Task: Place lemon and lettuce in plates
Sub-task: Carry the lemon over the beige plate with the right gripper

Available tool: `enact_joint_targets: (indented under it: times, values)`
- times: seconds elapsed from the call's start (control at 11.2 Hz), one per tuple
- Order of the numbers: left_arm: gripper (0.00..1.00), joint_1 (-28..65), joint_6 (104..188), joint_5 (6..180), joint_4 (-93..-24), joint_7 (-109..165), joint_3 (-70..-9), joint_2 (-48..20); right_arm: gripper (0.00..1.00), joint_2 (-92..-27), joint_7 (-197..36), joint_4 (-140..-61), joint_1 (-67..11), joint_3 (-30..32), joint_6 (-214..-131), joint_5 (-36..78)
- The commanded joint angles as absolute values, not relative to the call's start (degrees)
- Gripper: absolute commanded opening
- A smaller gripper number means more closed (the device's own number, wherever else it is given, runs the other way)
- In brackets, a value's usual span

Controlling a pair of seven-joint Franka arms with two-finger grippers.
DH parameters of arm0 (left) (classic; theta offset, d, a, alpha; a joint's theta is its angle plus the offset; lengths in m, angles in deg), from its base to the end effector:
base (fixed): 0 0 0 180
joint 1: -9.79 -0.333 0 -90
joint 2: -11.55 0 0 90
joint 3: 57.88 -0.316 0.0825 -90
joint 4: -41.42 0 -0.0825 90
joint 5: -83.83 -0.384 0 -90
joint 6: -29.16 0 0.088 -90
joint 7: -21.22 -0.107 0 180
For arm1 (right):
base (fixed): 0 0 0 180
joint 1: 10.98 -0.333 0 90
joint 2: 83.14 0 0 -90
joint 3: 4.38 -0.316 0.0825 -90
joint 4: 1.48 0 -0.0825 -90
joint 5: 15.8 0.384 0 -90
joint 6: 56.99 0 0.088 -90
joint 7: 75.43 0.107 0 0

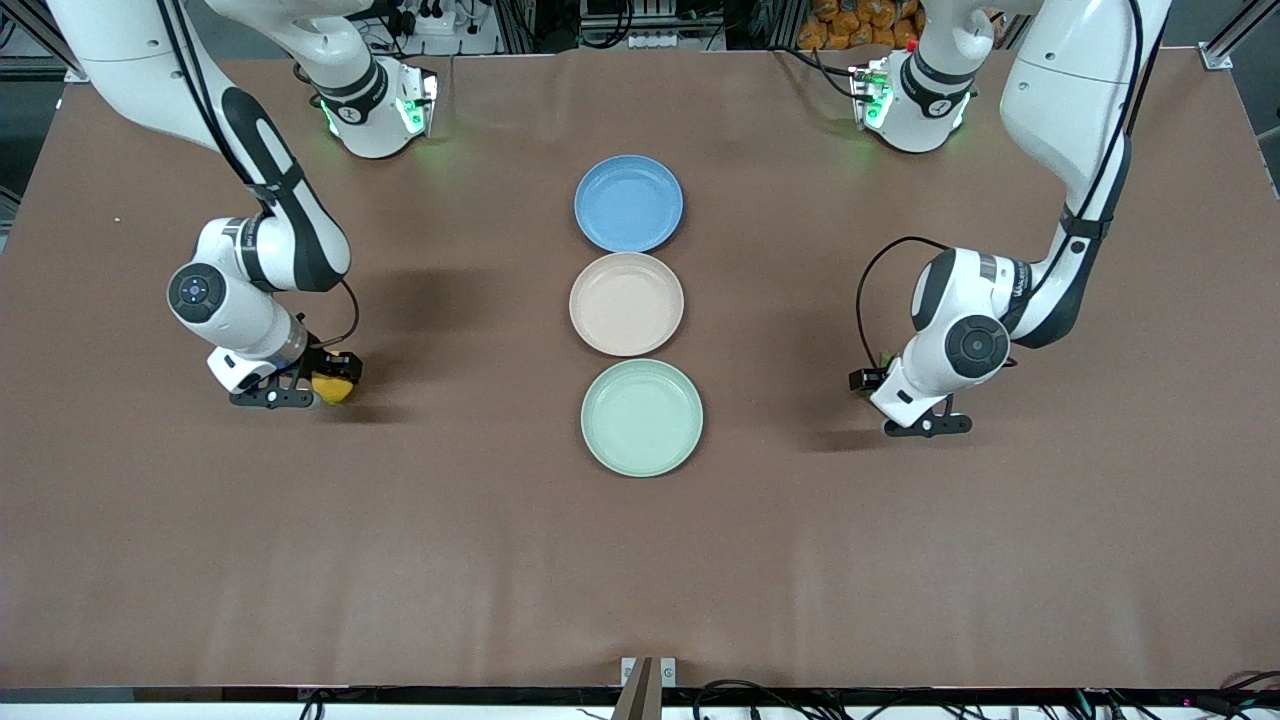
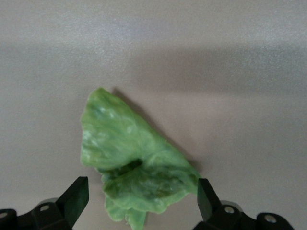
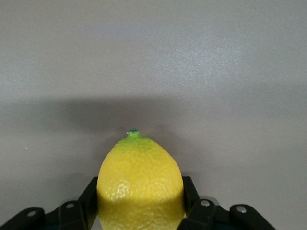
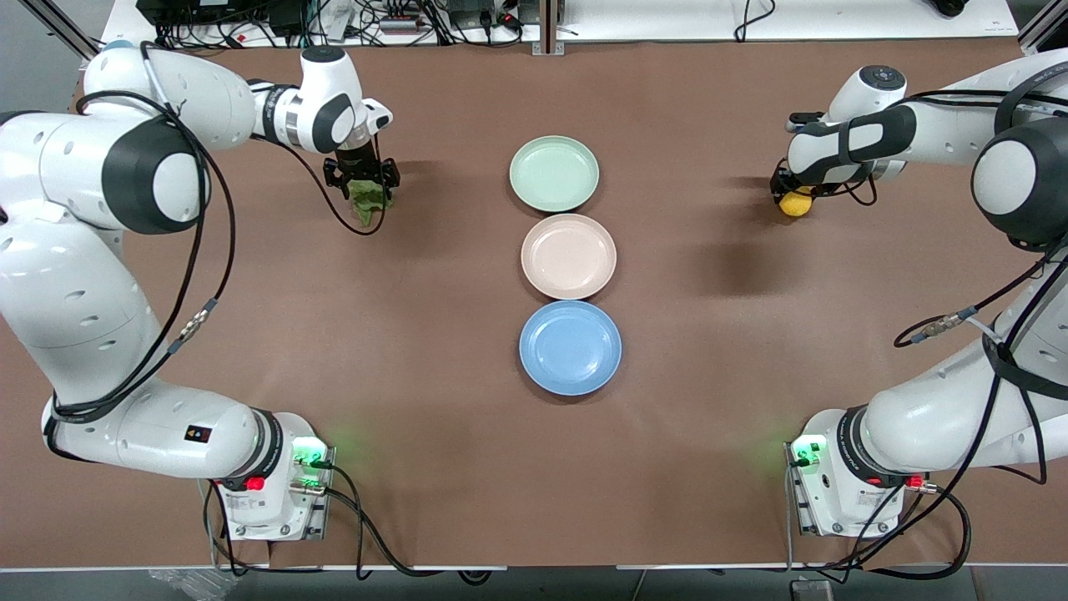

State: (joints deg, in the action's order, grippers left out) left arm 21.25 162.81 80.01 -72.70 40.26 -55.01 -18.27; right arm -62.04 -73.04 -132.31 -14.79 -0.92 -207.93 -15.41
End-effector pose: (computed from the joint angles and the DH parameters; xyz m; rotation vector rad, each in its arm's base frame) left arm 0.5710 -0.1445 0.1836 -3.0616 -0.0555 0.2541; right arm 0.5304 0.0021 0.1900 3.1220 -0.0589 -0.0252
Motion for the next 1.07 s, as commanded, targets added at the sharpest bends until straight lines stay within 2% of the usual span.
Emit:
enact_joint_targets:
  times: [0.0, 0.27, 0.36, 0.45, 0.54, 0.71, 0.98]
  values:
    - [1.00, 21.5, 163.3, 78.4, -70.8, 41.8, -55.1, -20.3, 0.00, -66.4, -65.1, -131.6, -17.6, -1.5, -201.7, -15.3]
    - [1.00, 21.9, 165.9, 78.4, -70.5, 43.1, -55.1, -21.8, 0.00, -68.1, -51.5, -130.6, -22.6, -3.7, -199.7, -14.9]
    - [0.72, 22.7, 166.4, 78.4, -70.5, 44.3, -55.1, -22.1, 0.00, -68.9, -44.8, -130.1, -25.1, -5.2, -198.5, -14.9]
    - [0.24, 22.9, 166.5, 78.4, -70.4, 46.3, -55.1, -22.3, 0.00, -69.6, -38.4, -128.7, -27.8, -6.0, -195.4, -14.9]
    - [0.00, 22.9, 166.5, 78.3, -70.4, 47.1, -55.1, -22.1, 0.00, -69.8, -32.6, -126.5, -31.5, -6.3, -191.7, -14.8]
    - [0.00, 22.9, 166.5, 78.3, -69.5, 47.1, -55.1, -22.0, 0.00, -69.7, -21.3, -124.8, -36.5, -8.2, -190.1, -14.6]
    - [0.00, 23.2, 166.4, 78.3, -68.2, 47.6, -55.0, -21.1, 0.00, -68.0, -11.0, -124.8, -41.3, -11.0, -194.9, -11.7]
